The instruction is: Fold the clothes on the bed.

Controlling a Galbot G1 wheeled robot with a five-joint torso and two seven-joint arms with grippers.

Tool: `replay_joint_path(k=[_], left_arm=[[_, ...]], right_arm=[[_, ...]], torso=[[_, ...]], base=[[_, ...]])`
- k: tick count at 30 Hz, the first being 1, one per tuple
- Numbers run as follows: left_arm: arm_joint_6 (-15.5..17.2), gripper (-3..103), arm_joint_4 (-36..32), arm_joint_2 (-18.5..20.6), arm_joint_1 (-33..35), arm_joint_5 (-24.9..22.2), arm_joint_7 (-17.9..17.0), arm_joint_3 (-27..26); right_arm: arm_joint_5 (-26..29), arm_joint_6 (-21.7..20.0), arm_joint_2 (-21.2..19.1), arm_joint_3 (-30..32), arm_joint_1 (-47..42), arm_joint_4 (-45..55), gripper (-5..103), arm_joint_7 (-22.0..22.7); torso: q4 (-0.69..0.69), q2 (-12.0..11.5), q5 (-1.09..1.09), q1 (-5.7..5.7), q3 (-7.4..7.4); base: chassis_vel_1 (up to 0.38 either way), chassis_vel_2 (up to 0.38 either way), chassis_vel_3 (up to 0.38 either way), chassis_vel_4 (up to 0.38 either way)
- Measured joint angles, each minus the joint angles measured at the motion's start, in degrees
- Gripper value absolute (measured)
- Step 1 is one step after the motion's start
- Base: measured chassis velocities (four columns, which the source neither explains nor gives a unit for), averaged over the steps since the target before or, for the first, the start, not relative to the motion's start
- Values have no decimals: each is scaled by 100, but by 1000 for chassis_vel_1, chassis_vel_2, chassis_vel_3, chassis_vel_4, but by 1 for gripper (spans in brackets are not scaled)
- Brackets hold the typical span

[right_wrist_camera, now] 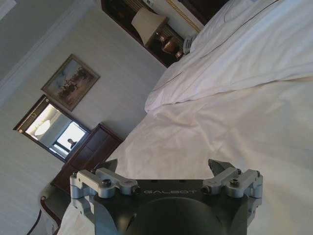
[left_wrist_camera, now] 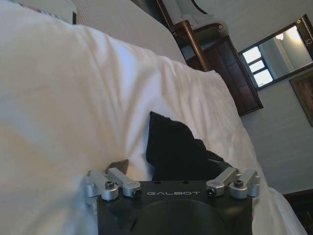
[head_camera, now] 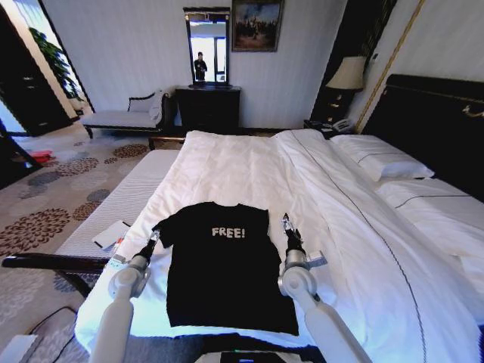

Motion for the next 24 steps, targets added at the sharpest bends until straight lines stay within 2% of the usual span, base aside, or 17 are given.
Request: replay_joint_path(k=[1, 3, 5, 6, 7, 9, 12, 14, 15, 19, 22, 24], left_arm=[[0, 90, 0, 0, 0, 0, 0, 0], [-10, 80, 17, -41, -2, 60, 34, 16], [-12, 80, 20, -47, -2, 70, 42, 18], [-17, 70, 24, -65, 6, 110, 77, 31], [-19, 70, 25, -67, 11, 119, 88, 35], [-38, 58, 13, -73, 28, 149, 126, 40], [-55, 53, 7, -75, 30, 168, 135, 40], [-81, 42, -1, -76, 34, 195, 143, 30], [-81, 42, -1, -76, 34, 195, 143, 30], [-113, 20, -27, -76, 40, 229, 164, -2], [-137, 15, -57, -76, 50, 236, 177, -18], [-164, 4, -96, -70, 67, 241, 194, -30]], right_arm=[[0, 0, 0, 0, 0, 0, 100, 0], [1, 0, -4, -7, 23, -25, 100, 7], [2, 0, -5, -9, 30, -30, 100, 9], [8, 0, -3, -13, 51, -45, 100, 18], [10, 0, -2, -15, 56, -48, 100, 20], [16, 5, 3, -26, 78, -66, 100, 24], [17, 13, 7, -34, 88, -77, 100, 25], [18, 30, 10, -51, 91, -100, 100, 30], [18, 30, 10, -51, 91, -100, 100, 30], [16, 48, 3, -56, 83, -123, 100, 38], [15, 53, 1, -55, 81, -129, 100, 45], [12, 58, 3, -55, 81, -137, 100, 54]], torso=[[0, 0, 0, 0, 0], [0, 0, -1, 0, 0], [0, 0, -1, 0, 0], [0, 0, -1, 0, 0], [0, 0, -2, 0, 0], [-1, 0, -2, 0, 0], [-1, 0, -2, 0, 0], [-1, 0, -2, 0, 0], [-1, 0, -2, 0, 0], [-1, 0, -2, 0, 0], [-1, 0, -2, 0, 0], [-1, 0, -2, 0, 0]], base=[[0, 0, 0, 0], [0, 0, 0, 0], [0, 0, 0, 0], [0, 0, 0, 0], [0, 0, 0, 0], [0, 0, 0, 0], [0, 0, 0, 0], [0, 0, 0, 0], [0, 0, 0, 0], [0, 0, 0, 0], [0, 0, 0, 0], [0, 0, 0, 0]])
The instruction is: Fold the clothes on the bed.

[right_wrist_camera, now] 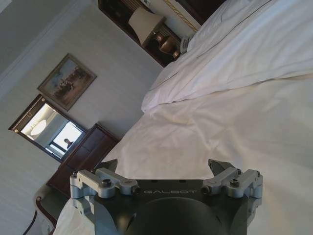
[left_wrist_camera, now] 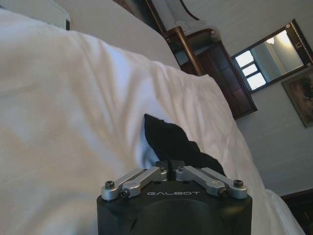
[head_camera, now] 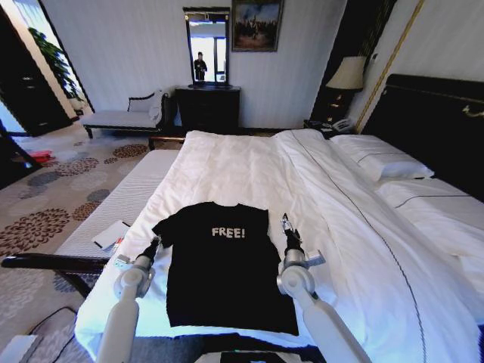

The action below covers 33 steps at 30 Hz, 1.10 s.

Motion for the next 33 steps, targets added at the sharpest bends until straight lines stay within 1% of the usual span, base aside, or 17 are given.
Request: replay_joint_path(k=[1, 5, 9, 10, 11, 12, 13, 16, 18, 20, 22, 26, 28, 33], left_arm=[[-10, 2, -16, 7, 6, 3, 7, -2], [-31, 0, -72, 63, 24, 46, 36, 5], [-90, 0, -161, 206, 53, 234, 157, 108], [-119, 0, -231, 300, 88, 350, 228, 165], [-149, 0, -315, 427, 96, 469, 300, 266], [-165, 0, -373, 523, 83, 527, 335, 341], [-165, 0, -373, 523, 83, 527, 335, 341], [-184, 0, -530, 811, -21, 592, 365, 651], [-199, 0, -590, 1058, -91, 683, 408, 940], [-205, 0, -595, 1097, -101, 709, 424, 995], [-246, 0, -599, 1363, -167, 888, 559, 1362], [-276, 0, -598, 1486, -223, 981, 649, 1595], [-331, 0, -555, 1569, -321, 1040, 735, 1829], [-382, 0, -452, 1598, -475, 1063, 794, 2116]], right_arm=[[-2, 3, 3, 0, 0, -4, 100, 3], [-9, 14, 14, -4, 3, -26, 100, 17], [-11, 27, 17, -33, 44, -76, 100, 48], [-9, 32, 15, -73, 89, -110, 100, 64], [-5, 35, 8, -111, 131, -146, 100, 74], [-3, 38, 4, -119, 140, -161, 100, 79], [-3, 38, 4, -119, 140, -161, 100, 79], [2, 43, 6, -130, 156, -203, 100, 83], [3, 45, 13, -139, 169, -228, 100, 85], [3, 45, 14, -140, 171, -231, 100, 85], [3, 47, 34, -149, 194, -261, 100, 85], [2, 48, 59, -154, 208, -292, 100, 85], [-6, 48, 93, -160, 210, -332, 100, 85], [-19, 48, 128, -162, 225, -379, 100, 86]], torso=[[0, 0, 0, 0, 0], [0, 0, 0, 0, 0], [-1, 0, 0, 0, 0], [-1, 0, 0, 0, 0], [4, 0, 0, 0, 0], [3, 0, 1, 0, 0], [3, 0, 1, 0, 0], [-2, 0, 0, 0, 0], [-1, 0, 2, 0, 0], [-1, 0, 1, 0, 0], [0, 0, 0, 0, 0], [1, 0, 0, 0, 0], [0, 0, 1, 0, 0], [0, 0, 0, 0, 0]], base=[[0, 0, 0, 0], [0, 0, 0, 0], [0, 0, 0, 0], [0, 0, 0, 0], [0, 0, 0, 0], [0, 0, 0, 0], [0, 0, 0, 0], [0, 0, 0, 0], [0, 0, 0, 0], [0, 0, 0, 0], [0, 0, 0, 0], [0, 0, 0, 0], [0, 0, 0, 0], [0, 0, 0, 0]])
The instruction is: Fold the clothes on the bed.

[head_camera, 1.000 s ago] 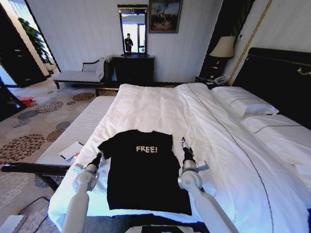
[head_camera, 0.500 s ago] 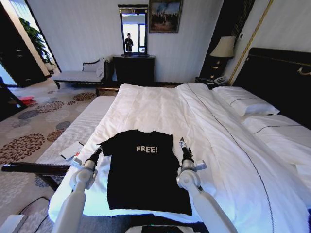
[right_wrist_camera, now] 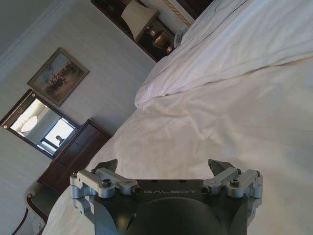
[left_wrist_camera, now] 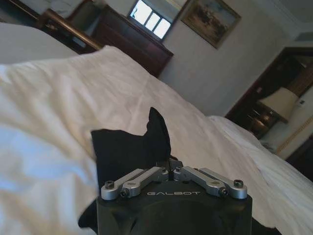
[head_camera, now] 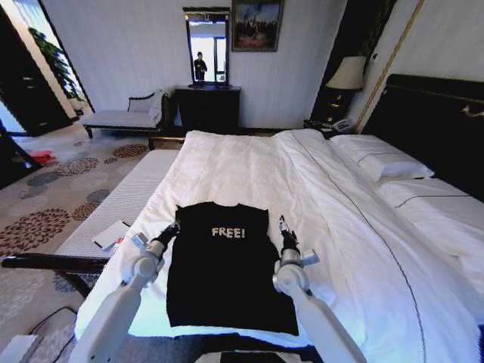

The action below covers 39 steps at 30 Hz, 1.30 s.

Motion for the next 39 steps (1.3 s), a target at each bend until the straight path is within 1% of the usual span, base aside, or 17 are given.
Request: replay_joint_path(k=[6, 9, 11, 15, 17, 20, 29, 30, 31, 33, 34, 35, 36, 37, 38, 39], left_arm=[[-48, 0, 115, -2, -179, 6, 62, 269], [-99, 0, 264, -1, -393, 3, 148, 559], [-105, 0, 288, 0, -429, 0, 158, 605], [-137, 0, 448, -16, -669, -23, 207, 944], [-141, 0, 470, -21, -694, -17, 211, 990], [-169, 0, 581, -56, -809, 61, 238, 1222], [-187, 0, 717, -76, -851, 303, 208, 1374], [-189, -2, 712, -80, -839, 338, 183, 1369], [-189, 3, 687, -83, -823, 357, 165, 1352], [-189, 3, 648, -85, -809, 362, 158, 1329], [-189, 14, 520, -89, -764, 354, 144, 1259], [-174, 20, 355, -90, -700, 298, 133, 1190], [-158, 20, 230, -89, -644, 238, 125, 1141], [-139, 24, 108, -83, -597, 180, 123, 1103], [-139, 24, 108, -83, -597, 180, 123, 1103], [-112, 24, -112, -73, -521, 74, 122, 1037]], right_arm=[[-1, 0, 2, 7, 29, -31, 100, 5], [-2, 0, 9, 25, 34, -67, 100, 7], [-2, 0, 14, 27, 34, -71, 100, 7], [-4, 0, 46, 30, 37, -115, 100, 7], [-4, 0, 50, 30, 41, -124, 100, 7], [-4, 0, 71, 32, 78, -177, 100, 7], [-4, 2, 97, 31, 109, -240, 100, 4], [-3, 3, 98, 31, 110, -243, 100, 2], [-3, 4, 98, 31, 110, -247, 100, 1], [-3, 6, 100, 31, 110, -250, 100, 0], [-3, 10, 107, 31, 104, -252, 100, -2], [-4, 11, 112, 30, 98, -252, 100, -3], [-5, 12, 116, 29, 92, -252, 100, -5], [-5, 12, 118, 29, 88, -250, 100, -5], [-5, 12, 118, 29, 88, -250, 100, -5], [-7, 13, 124, 26, 81, -246, 100, -6]], torso=[[0, 0, 0, 0, 0], [0, 0, 0, 0, 0], [0, -1, 0, 0, 0], [0, 0, 1, 0, 0], [-1, 0, 0, 0, 0], [0, 0, 0, 0, -1], [0, 0, 0, 0, 0], [0, 0, 0, 0, -1], [0, 0, -1, 0, 0], [0, 0, -1, 0, 0], [0, 0, 0, 0, -1], [0, 0, 0, 0, -1], [-1, 0, 0, 0, 0], [0, 0, -1, 0, 0], [0, 0, -1, 0, 0], [0, 0, -1, 0, 0]], base=[[0, 0, 0, 0], [0, 0, 0, 0], [0, 0, 0, 0], [0, 0, 0, 0], [0, 0, 0, 0], [0, 0, 0, 0], [0, 0, 0, 0], [0, 0, 0, 0], [0, 0, 0, 0], [0, 0, 0, 0], [0, 0, 0, 0], [0, 0, 0, 0], [0, 0, 0, 0], [0, 0, 0, 0], [0, 0, 0, 0], [0, 0, 0, 0]])
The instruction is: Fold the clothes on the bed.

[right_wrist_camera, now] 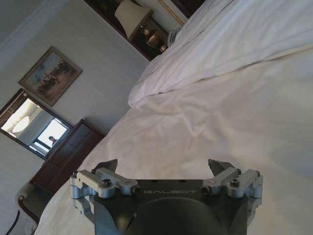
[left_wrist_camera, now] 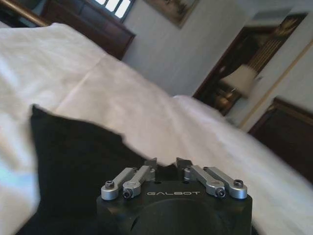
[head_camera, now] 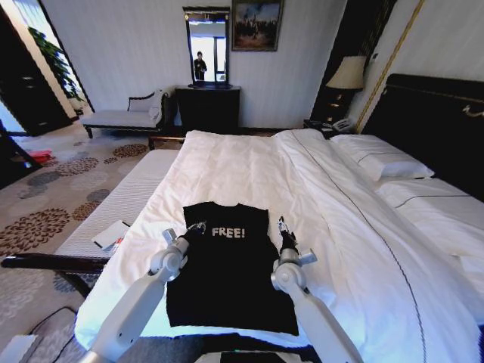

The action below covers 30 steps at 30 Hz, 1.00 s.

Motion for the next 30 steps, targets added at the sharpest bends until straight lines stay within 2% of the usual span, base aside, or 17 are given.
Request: replay_joint_path(k=[1, 2, 4, 5, 6, 7, 8, 10, 13, 15, 19, 21, 24, 27, 30], left_arm=[[26, 36, -281, 22, 98, -132, 4, -91], [40, 41, -444, 37, 182, -205, 20, -157], [51, 41, -515, 51, 246, -229, 26, -210], [52, 47, -528, 56, 269, -230, 26, -232], [55, 47, -535, 64, 313, -226, 26, -278], [58, 58, -483, 65, 410, -176, 18, -397], [58, 63, -421, 52, 457, -158, -21, -509], [58, 63, -396, 39, 475, -157, -47, -568], [129, 80, -272, -86, 498, -164, -256, -953], [171, 80, -227, -120, 489, -153, -343, -1044], [389, 98, 166, -179, 344, -71, -715, -1413], [425, 98, 270, -179, 296, -93, -756, -1461], [653, 100, 782, -190, -19, -355, -882, -1538], [697, 100, 1031, -225, -201, -389, -878, -1522], [756, 100, 1612, -358, -720, -467, -753, -1403]], right_arm=[[-4, 0, 6, -4, -5, 6, 100, -2], [-15, 1, 11, -13, -11, 9, 100, -3], [-23, 2, 17, -21, -15, 12, 100, -3], [-27, 3, 20, -25, -15, 15, 100, -3], [-35, 3, 26, -34, -17, 25, 100, -4], [-45, 4, 42, -47, -24, 52, 100, -4], [-51, 5, 49, -52, -35, 73, 100, -4], [-53, 5, 50, -53, -39, 81, 100, -4], [-65, 5, 23, -62, -79, 114, 100, -5], [-82, 5, 6, -75, -89, 115, 100, -5], [-149, 6, -39, -129, -96, 148, 100, -30], [-159, 5, -40, -141, -96, 157, 100, -32], [-247, 5, -31, -233, -68, 154, 100, -42], [-257, 5, -17, -263, -52, 142, 100, -42], [-259, 5, 14, -286, -26, 100, 100, -39]], torso=[[0, 0, 2, -1, -1], [-1, 0, 2, -1, -1], [-1, 0, 1, -1, 0], [-1, 0, 1, -1, 0], [-1, 0, 2, -1, -1], [0, 0, 1, -1, 0], [1, 0, 0, -1, 0], [0, 0, 0, 0, 0], [-1, 0, 1, -1, 0], [-1, 0, 0, -1, 0], [0, 0, 0, -1, 0], [0, 0, 0, 0, 0], [1, 0, 0, -1, 0], [0, 0, 1, -1, 0], [-2, 0, 0, 1, 1]], base=[[0, 0, 0, 0], [0, 0, 0, 0], [0, 0, 0, 0], [0, 0, 0, 0], [0, 0, 0, 0], [0, 0, 0, 0], [0, 0, 0, 0], [0, 0, 0, 0], [0, 0, 0, 0], [0, 0, 0, 0], [0, 0, 0, 0], [0, 0, 0, 0], [0, 0, 0, 0], [0, 0, 0, 0], [0, 0, 0, 0]])
